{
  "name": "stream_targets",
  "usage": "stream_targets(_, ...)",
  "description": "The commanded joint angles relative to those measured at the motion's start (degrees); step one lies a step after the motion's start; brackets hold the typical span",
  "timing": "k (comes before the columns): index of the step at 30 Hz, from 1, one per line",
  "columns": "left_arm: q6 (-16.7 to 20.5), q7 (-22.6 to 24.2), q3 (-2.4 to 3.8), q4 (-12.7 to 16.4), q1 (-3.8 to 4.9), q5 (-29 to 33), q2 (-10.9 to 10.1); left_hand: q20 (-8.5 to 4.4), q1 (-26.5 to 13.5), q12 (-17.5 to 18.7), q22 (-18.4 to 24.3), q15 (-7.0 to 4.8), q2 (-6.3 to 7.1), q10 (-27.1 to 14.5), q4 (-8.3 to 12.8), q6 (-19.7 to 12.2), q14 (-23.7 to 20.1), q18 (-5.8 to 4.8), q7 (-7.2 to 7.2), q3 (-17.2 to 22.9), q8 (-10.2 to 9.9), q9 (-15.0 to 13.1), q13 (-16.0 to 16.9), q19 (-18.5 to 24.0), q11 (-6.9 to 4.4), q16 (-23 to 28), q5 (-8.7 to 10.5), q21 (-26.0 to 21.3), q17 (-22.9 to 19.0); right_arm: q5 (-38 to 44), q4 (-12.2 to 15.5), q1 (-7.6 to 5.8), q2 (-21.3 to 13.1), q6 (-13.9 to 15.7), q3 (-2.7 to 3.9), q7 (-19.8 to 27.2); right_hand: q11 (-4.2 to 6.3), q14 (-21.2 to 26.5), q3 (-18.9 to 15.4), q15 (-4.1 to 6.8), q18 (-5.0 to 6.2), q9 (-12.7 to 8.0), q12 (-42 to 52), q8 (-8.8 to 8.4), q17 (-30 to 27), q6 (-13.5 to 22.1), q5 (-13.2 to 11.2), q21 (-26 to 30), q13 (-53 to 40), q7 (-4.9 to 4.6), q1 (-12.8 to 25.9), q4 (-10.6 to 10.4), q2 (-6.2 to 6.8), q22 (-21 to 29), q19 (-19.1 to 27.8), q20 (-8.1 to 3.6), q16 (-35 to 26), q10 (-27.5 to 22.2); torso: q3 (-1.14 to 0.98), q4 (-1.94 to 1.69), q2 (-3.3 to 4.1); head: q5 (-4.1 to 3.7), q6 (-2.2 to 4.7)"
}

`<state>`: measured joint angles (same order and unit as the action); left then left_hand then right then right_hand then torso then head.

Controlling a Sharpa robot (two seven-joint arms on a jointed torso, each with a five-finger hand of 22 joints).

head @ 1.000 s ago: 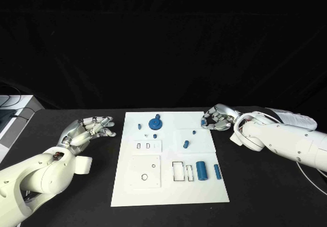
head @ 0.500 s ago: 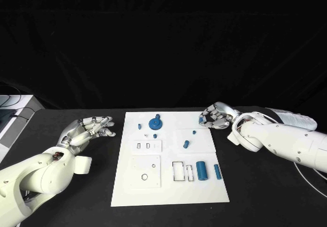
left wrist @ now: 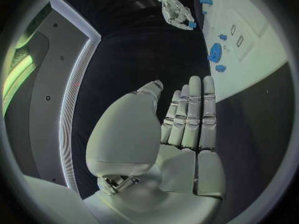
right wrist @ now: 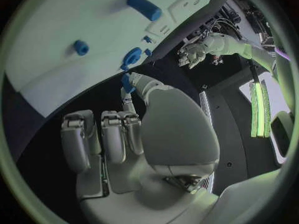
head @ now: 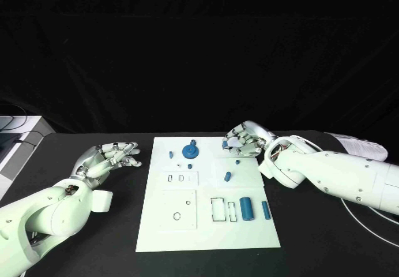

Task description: Assemble the parts on the task board

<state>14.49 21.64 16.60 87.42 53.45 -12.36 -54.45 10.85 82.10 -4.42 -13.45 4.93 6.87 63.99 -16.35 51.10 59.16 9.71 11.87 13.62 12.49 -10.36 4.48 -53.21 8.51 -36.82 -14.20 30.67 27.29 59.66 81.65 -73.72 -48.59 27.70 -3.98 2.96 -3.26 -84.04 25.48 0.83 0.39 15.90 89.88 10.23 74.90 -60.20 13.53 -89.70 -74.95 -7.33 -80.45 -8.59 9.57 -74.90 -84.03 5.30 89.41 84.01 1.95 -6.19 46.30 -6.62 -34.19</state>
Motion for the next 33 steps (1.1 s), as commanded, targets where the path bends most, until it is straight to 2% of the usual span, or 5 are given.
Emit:
stream_targets(1, -0.5, 0.44, 0.05, 0.11, 0.01, -0.16, 0.15, 0.17, -0.1, 0.27, -0.07, -0.04, 0.42, -0.4, 0.01, 0.35, -0.4, 0.66, 0.15, 0.28, -0.34, -0.09, -0.07, 0.37, -0.05, -0.33, 0.31, 0.24, 0.1, 4.59, 1.89, -0.05, 1.25, 3.34, -0.08, -6.68, 0.53, -5.63, 0.34, 0.47, -0.39, 0.59, 0.12, 0.61, 13.58, -0.39, 0.29, -0.3, -15.05, 0.05, -0.21, 0.28, -0.39, -15.1, -5.97, -0.41, 0.23, 5.99, 0.08, -0.19, 0.09, 0.06, 0.02)
stream_targets(7, -0.51, 0.43, 0.05, 0.07, 0.0, -0.16, 0.29, 0.17, -0.1, 0.27, -0.07, -0.04, 0.42, -0.4, 0.01, 0.35, -0.4, 0.66, 0.15, 0.28, -0.34, -0.09, -0.07, 0.37, -0.05, -0.33, 0.31, 0.24, 0.1, 7.7, 4.96, 0.17, 3.54, 4.51, -0.44, -11.69, 0.61, -5.57, 0.73, 0.52, -0.39, 0.71, 0.06, 0.81, 13.35, -0.41, 0.81, -0.3, -15.0, 0.1, -0.13, 0.62, -0.32, -15.1, -5.97, -0.47, 0.17, 5.94, 0.12, -0.14, 0.13, 0.28, -0.23)
stream_targets(15, -0.6, 0.39, 0.05, -0.12, -0.23, -0.15, 0.63, 0.17, -0.1, 0.27, -0.07, -0.04, 0.42, -0.4, 0.01, 0.35, -0.4, 0.66, 0.15, 0.28, -0.34, -0.09, -0.07, 0.37, -0.05, -0.33, 0.31, 0.24, 0.1, 14.08, 8.58, 0.91, 6.31, 5.26, -1.33, -17.2, 0.76, -5.58, 1.27, 0.62, -0.39, 0.97, 0.12, 1.3, 13.37, -0.79, 0.9, -0.3, -15.05, 0.3, 0.06, 0.97, -0.47, -15.1, -5.97, -0.55, 0.17, 5.99, 0.02, -0.02, 0.21, 0.68, -0.66)
stream_targets(21, -0.61, 0.38, 0.05, -0.13, -0.37, -0.14, 0.69, 0.17, -0.11, 0.27, -0.07, -0.03, 0.43, -0.4, 0.01, 0.35, -0.4, 0.66, 0.15, 0.29, -0.34, -0.09, -0.08, 0.38, -0.05, -0.33, 0.31, 0.24, 0.1, 16.14, 9.27, 1.55, 7.78, 5.06, -1.8, -19.01, 0.91, -5.58, 1.77, 0.74, -0.39, 1.21, 0.12, 1.72, 13.35, -1.07, 1.0, -0.3, -15.05, 0.47, 0.15, 1.31, -0.65, -15.1, -5.97, -0.65, 0.17, 5.99, -0.02, -0.08, 0.14, 0.94, -0.92)
stream_targets(33, -0.71, 0.39, 0.05, -0.06, -0.45, -0.13, 0.72, 0.2, -0.16, 0.37, -0.09, 0.01, 0.44, -0.53, 0.01, 0.35, -0.45, 0.65, 0.17, 0.36, -0.37, -0.1, -0.11, 0.46, -0.02, -0.36, 0.32, 0.3, 0.1, 20.16, 9.43, 3.0, 9.83, 5.2, -2.22, -21.41, 0.95, -5.54, 1.86, 0.8, -0.39, 1.31, 0.12, 1.86, 13.18, -1.0, 1.1, -0.3, -15.05, 0.49, 0.52, 1.42, -0.42, -15.1, -5.97, -0.72, 0.12, 5.99, -0.07, -0.14, 0.16, 1.28, -1.36)
